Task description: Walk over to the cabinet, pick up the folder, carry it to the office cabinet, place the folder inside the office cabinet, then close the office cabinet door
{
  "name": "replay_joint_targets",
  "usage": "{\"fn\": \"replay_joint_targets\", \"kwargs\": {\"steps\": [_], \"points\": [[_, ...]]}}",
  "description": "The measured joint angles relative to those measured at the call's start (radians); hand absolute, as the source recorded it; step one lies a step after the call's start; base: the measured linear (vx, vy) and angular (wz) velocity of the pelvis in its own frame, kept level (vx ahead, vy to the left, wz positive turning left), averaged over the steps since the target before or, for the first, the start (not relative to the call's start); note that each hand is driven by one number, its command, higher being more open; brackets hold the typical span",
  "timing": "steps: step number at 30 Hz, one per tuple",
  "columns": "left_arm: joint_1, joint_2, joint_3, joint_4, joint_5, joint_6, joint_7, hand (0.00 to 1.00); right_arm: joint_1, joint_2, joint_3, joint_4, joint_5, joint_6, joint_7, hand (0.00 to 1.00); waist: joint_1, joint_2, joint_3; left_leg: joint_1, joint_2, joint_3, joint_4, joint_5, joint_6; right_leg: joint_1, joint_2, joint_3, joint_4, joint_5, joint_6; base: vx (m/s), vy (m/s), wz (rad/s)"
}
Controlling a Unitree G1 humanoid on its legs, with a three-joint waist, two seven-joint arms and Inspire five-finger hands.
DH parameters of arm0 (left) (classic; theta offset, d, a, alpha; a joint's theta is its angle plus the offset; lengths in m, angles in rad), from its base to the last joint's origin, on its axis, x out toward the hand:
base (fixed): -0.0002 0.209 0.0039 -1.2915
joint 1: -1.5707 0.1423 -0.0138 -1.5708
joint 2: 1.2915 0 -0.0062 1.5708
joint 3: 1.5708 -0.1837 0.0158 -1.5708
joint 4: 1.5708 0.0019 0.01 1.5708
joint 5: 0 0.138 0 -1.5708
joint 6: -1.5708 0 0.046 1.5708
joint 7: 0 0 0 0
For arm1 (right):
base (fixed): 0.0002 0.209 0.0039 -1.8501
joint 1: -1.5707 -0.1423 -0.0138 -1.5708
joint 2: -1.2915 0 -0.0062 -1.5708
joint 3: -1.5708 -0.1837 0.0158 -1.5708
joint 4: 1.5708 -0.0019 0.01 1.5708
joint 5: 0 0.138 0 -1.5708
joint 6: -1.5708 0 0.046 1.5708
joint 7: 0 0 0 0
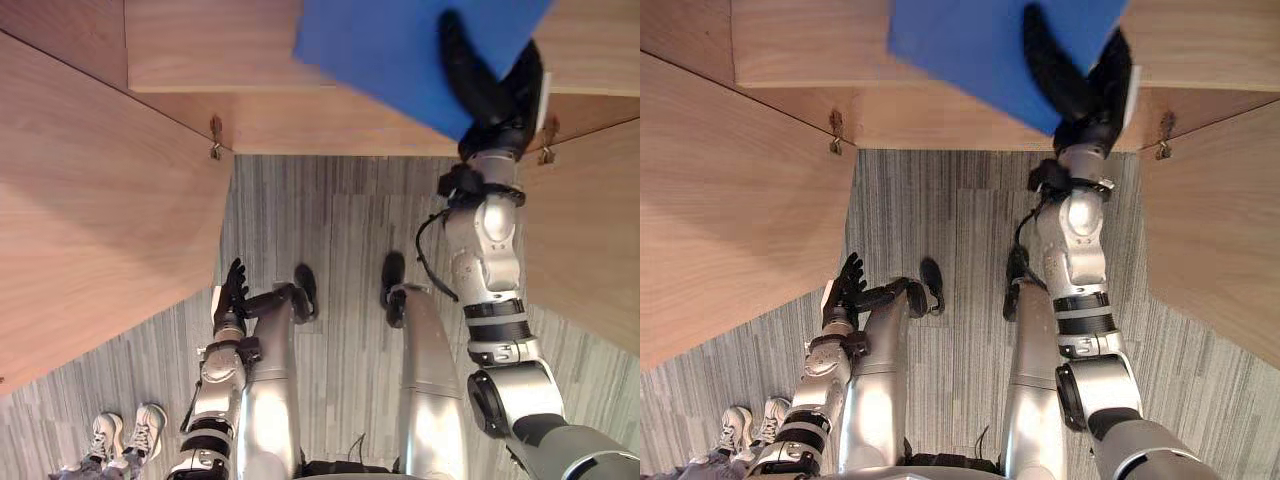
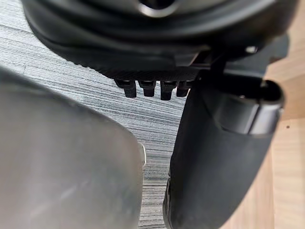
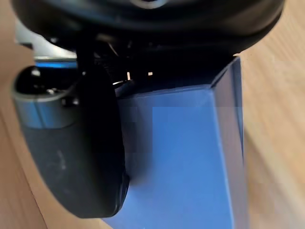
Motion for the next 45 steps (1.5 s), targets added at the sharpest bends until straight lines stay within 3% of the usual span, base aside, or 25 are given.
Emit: {"fn": "replay_joint_targets", "kwargs": {"steps": [6,7,16,21,24,32,42,43,45], "points": [[0.0,-0.003,-0.003,-0.021,-0.023,0.001,0.036,1.0,-0.138,0.032,-0.068,0.122,0.162,-0.027,-0.061,0.0,0.009,0.0,0.0,-0.016,0.003,-0.008,0.004,0.0,0.0,-0.012,0.0,-0.01,0.002,0.001,-0.004,-0.05,-0.028,0.0],[0.0,-0.005,-0.003,-0.022,-0.029,0.001,0.04,1.0,-0.158,0.04,-0.083,0.129,0.179,-0.034,-0.074,1.0,0.012,0.0,0.0,-0.017,0.003,-0.008,0.003,0.0,0.0,-0.012,0.0,-0.01,0.001,0.001,-0.004,-0.04,-0.019,0.01],[0.0,-0.011,-0.008,-0.018,-0.093,0.0,0.076,1.0,-0.338,0.061,-0.162,0.275,0.384,-0.112,-0.131,1.0,0.013,0.004,-0.004,-0.02,-0.015,-0.024,-0.033,0.029,-0.005,-0.006,-0.023,-0.038,-0.025,0.007,-0.01,-0.06,-0.024,0.07],[0.0,-0.011,-0.01,-0.018,-0.095,-0.006,0.079,1.0,-0.396,0.009,-0.108,0.37,0.396,-0.09,-0.132,1.0,0.011,0.005,-0.007,-0.023,-0.015,-0.032,-0.072,0.056,-0.018,-0.003,-0.043,-0.079,-0.06,0.02,-0.025,-0.11,-0.062,0.03],[0.0,-0.009,-0.009,-0.008,-0.112,-0.008,0.08,1.0,-0.416,-0.034,-0.039,0.395,0.387,-0.039,-0.128,1.0,0.011,0.01,-0.01,-0.027,-0.003,-0.04,-0.085,0.069,-0.026,-0.003,-0.048,-0.11,-0.075,0.028,-0.026,-0.1,-0.059,-0.04],[-0.001,-0.008,-0.011,0.022,-0.131,-0.015,0.08,1.0,-0.527,-0.131,0.115,0.481,0.239,0.076,-0.019,1.0,0.026,0.016,-0.017,-0.031,0.02,-0.068,-0.095,0.097,-0.043,0.002,-0.045,-0.164,-0.072,0.046,-0.066,-0.04,-0.059,0.03],[-0.002,-0.001,-0.017,0.067,-0.132,-0.032,0.068,1.0,-0.526,-0.249,0.263,0.578,-0.151,0.17,0.058,1.0,0.018,0.015,-0.018,0.005,0.02,-0.049,-0.11,0.096,-0.039,0.043,-0.046,-0.161,-0.101,0.053,-0.067,-0.04,0.017,0.0],[-0.001,0.0,-0.018,0.071,-0.132,-0.032,0.067,1.0,-0.526,-0.258,0.279,0.586,-0.195,0.176,0.064,0.0,0.017,0.014,-0.018,0.012,0.021,-0.044,-0.118,0.096,-0.038,0.049,-0.046,-0.16,-0.11,0.055,-0.064,-0.07,0.013,-0.02],[-0.001,0.005,-0.018,0.09,-0.133,-0.036,0.059,1.0,-0.524,-0.283,0.313,0.591,-0.294,0.193,0.082,0.0,0.006,0.014,-0.018,0.022,0.021,-0.037,-0.137,0.099,-0.034,0.06,-0.046,-0.161,-0.131,0.059,-0.055,-0.05,0.008,0.0]]}}
